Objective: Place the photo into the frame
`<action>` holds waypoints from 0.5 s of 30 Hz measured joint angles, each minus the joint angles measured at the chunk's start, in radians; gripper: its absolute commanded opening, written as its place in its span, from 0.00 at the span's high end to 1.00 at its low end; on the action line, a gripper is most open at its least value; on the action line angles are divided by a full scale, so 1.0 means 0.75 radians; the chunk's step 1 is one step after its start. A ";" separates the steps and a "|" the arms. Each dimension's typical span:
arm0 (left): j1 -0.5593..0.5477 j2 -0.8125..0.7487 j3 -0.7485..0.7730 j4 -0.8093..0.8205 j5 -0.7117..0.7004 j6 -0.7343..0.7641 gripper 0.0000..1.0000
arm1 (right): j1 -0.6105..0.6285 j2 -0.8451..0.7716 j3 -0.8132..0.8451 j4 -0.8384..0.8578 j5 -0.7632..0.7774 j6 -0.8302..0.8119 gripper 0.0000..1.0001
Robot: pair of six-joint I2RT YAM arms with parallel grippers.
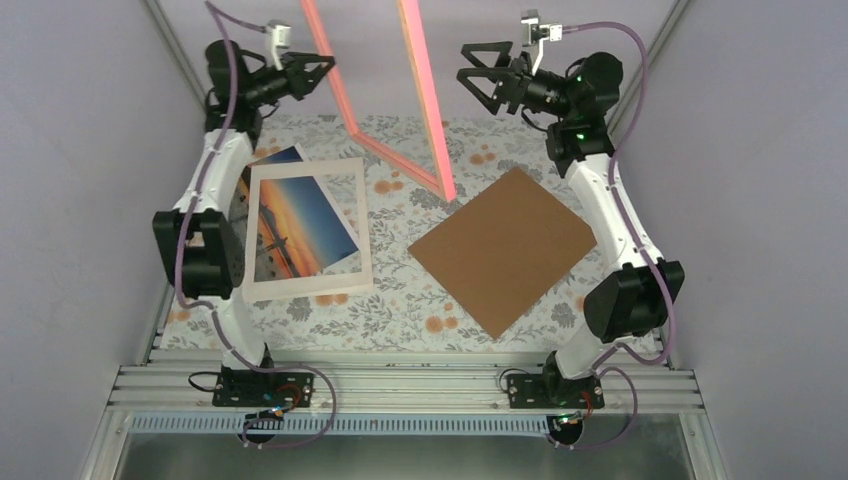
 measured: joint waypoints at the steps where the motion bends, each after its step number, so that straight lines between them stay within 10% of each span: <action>1: 0.030 -0.031 -0.024 -0.021 -0.002 0.003 0.98 | -0.016 -0.004 -0.006 -0.104 0.028 -0.087 0.00; 15: 0.354 -0.434 -0.400 -0.374 -0.200 0.150 0.97 | 0.235 0.296 -0.208 -1.170 0.830 -1.254 0.03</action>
